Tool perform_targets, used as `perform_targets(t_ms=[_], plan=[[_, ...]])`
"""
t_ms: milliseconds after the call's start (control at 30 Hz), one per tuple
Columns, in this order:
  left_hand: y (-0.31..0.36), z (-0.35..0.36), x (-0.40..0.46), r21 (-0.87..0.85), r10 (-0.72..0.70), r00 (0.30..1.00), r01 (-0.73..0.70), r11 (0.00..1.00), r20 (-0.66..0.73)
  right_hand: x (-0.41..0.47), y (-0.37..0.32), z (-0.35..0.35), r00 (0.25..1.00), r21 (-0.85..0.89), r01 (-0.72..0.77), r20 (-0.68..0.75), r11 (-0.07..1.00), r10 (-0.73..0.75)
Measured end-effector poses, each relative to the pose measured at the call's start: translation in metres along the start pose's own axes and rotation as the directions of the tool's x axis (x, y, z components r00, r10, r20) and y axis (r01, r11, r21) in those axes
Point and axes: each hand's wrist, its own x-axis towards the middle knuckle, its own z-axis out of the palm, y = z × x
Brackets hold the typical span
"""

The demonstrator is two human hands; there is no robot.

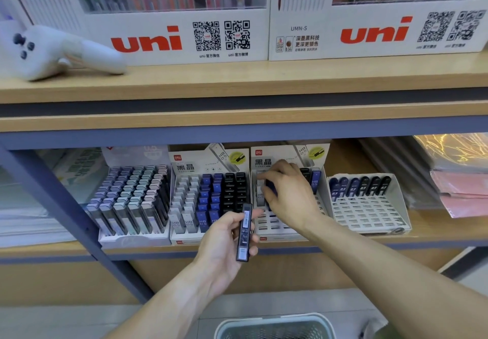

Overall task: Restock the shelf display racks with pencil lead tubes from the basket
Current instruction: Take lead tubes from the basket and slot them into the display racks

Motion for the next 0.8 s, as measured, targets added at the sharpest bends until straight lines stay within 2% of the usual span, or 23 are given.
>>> perform_targets(t_ms=[67,133,200,267,367,467,533,600,700,800], plan=[[0.000,0.003,0.000,-0.011,0.007,1.000,-0.007,1.000,-0.018,-0.006,-0.010,-0.013,0.993,0.226,-0.114,0.055,0.967,0.104],[-0.001,0.007,-0.001,0.021,0.037,0.999,-0.037,0.999,-0.013,-0.014,-0.018,-0.027,0.956,0.423,-0.279,0.211,0.862,0.206],[-0.004,0.011,-0.004,0.099,0.074,0.997,-0.075,0.992,0.012,-0.023,-0.018,-0.036,0.908,0.502,-0.397,0.335,0.768,0.250],[-0.009,0.013,-0.004,0.163,0.117,0.993,-0.117,0.980,0.009,-0.029,-0.013,-0.046,0.878,0.561,-0.463,0.397,0.686,0.268],[-0.012,0.016,-0.003,0.199,0.187,0.982,-0.184,0.963,0.004,-0.035,-0.004,-0.062,0.852,0.626,-0.517,0.438,0.584,0.285],[-0.008,0.020,-0.003,0.151,0.232,0.972,-0.226,0.962,-0.024,-0.041,0.004,-0.071,0.829,0.670,-0.559,0.460,0.488,0.319],[-0.005,0.023,-0.003,0.053,0.240,0.971,-0.238,0.970,-0.023,-0.048,0.008,-0.074,0.811,0.665,-0.584,0.498,0.466,0.307],[-0.005,0.024,-0.002,-0.011,0.241,0.970,-0.241,0.970,-0.022,-0.056,0.008,-0.072,0.789,0.615,-0.604,0.550,0.506,0.274],[-0.008,0.025,-0.002,0.041,0.227,0.974,-0.227,0.973,-0.014,-0.063,0.005,-0.068,0.762,0.554,-0.612,0.604,0.564,0.233],[-0.012,0.027,-0.003,0.123,0.213,0.977,-0.214,0.969,0.017,-0.059,0.008,-0.071,0.792,0.580,-0.597,0.534,0.554,0.295]])
